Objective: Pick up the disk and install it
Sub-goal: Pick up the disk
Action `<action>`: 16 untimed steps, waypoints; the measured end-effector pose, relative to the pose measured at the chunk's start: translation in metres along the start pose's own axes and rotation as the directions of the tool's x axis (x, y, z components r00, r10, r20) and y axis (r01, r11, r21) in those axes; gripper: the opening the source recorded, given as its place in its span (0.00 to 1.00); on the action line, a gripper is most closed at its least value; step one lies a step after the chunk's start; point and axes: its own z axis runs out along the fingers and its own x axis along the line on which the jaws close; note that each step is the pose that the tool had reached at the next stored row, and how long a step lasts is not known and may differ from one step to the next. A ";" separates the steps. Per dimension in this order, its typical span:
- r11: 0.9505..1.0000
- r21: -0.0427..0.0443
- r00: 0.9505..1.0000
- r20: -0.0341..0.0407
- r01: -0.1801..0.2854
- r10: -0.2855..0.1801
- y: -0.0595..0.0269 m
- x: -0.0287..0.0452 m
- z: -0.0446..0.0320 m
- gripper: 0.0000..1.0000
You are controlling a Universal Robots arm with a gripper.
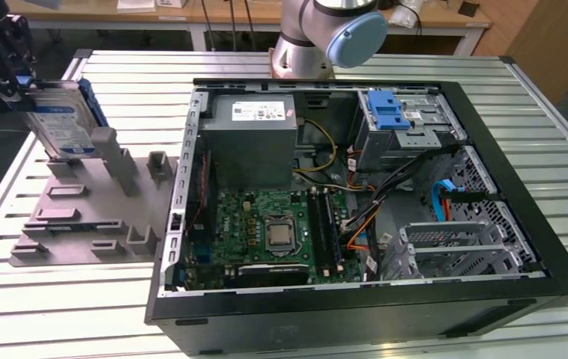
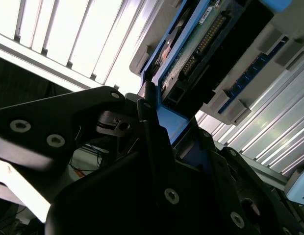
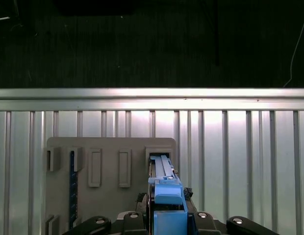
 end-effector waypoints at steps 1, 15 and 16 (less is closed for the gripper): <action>1.000 0.000 1.000 0.000 0.000 0.000 0.0000 0.0000 -0.0004 0.36; 1.000 0.000 1.000 0.000 0.000 0.000 0.0002 -0.0001 -0.0080 0.36; 1.000 0.000 1.000 0.000 0.000 0.000 0.0002 -0.0001 -0.0081 0.36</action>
